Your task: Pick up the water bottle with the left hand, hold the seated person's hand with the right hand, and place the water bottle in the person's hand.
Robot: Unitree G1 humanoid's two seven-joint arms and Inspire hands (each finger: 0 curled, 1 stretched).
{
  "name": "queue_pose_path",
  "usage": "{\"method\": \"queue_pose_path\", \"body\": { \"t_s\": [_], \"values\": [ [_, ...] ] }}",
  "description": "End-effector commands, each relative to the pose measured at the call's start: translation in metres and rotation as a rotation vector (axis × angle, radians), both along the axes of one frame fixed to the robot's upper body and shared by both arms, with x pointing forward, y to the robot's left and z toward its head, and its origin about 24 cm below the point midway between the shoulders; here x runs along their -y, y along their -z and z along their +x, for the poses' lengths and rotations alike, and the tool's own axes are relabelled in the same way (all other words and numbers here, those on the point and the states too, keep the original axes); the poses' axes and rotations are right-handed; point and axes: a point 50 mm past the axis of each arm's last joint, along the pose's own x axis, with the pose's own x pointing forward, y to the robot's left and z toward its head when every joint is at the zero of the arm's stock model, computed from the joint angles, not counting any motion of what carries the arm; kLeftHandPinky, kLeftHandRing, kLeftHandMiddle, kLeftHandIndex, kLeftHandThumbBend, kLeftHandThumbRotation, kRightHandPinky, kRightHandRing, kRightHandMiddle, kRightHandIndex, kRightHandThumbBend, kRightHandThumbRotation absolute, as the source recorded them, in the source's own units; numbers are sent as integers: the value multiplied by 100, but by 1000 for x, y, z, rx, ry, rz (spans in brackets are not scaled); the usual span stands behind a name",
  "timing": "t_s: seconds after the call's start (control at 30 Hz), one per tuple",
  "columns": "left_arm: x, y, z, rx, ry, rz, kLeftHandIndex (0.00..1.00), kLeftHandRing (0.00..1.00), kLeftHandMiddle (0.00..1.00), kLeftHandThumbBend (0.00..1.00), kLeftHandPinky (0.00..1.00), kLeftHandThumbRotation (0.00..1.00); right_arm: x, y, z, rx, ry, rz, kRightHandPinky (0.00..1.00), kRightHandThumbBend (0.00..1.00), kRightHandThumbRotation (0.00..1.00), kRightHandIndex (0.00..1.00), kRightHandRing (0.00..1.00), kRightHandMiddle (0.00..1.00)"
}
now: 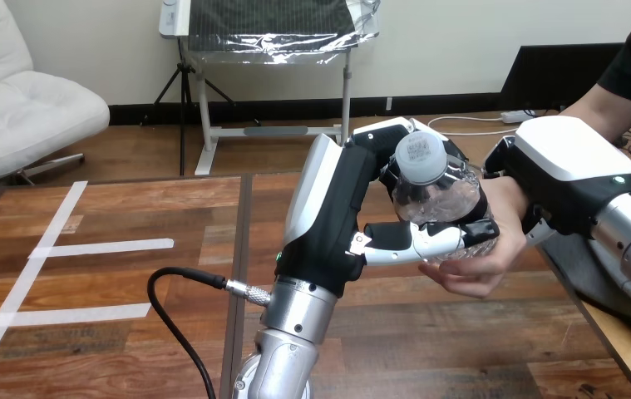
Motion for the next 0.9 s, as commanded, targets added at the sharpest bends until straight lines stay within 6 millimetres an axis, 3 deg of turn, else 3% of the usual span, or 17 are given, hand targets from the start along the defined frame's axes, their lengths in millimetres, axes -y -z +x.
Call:
{"method": "queue_pose_path", "body": {
  "t_s": [0.0, 0.23, 0.5, 0.6, 0.67, 0.87],
  "values": [
    [22, -21, 1, 64, 64, -66, 46, 35, 41, 62, 30, 0, -9, -41, 6, 179, -61, 27, 9, 82, 0, 25, 14, 21],
    [22, -21, 1, 68, 62, -59, 46, 35, 41, 62, 30, 0, -8, -41, 6, 171, -50, -74, 16, 84, 0, 37, 24, 32],
    [20, -20, 1, 58, 68, 24, 51, 41, 48, 63, 33, 0, -5, -39, 4, 149, -49, -82, 40, 88, 0, 59, 48, 55],
    [19, -21, 1, 74, 63, 91, 60, 50, 56, 65, 40, 7, -4, -38, 3, 141, -49, -83, 47, 90, 2, 65, 57, 64],
    [19, -20, 0, 83, 57, 120, 72, 63, 69, 70, 50, 20, -3, -37, 2, 132, -47, -85, 56, 91, 4, 73, 68, 73],
    [19, -19, -1, 94, 43, 145, 88, 79, 85, 80, 64, 38, -2, -36, -2, 105, -43, -72, 71, 92, 5, 82, 83, 85]
  ]
}}
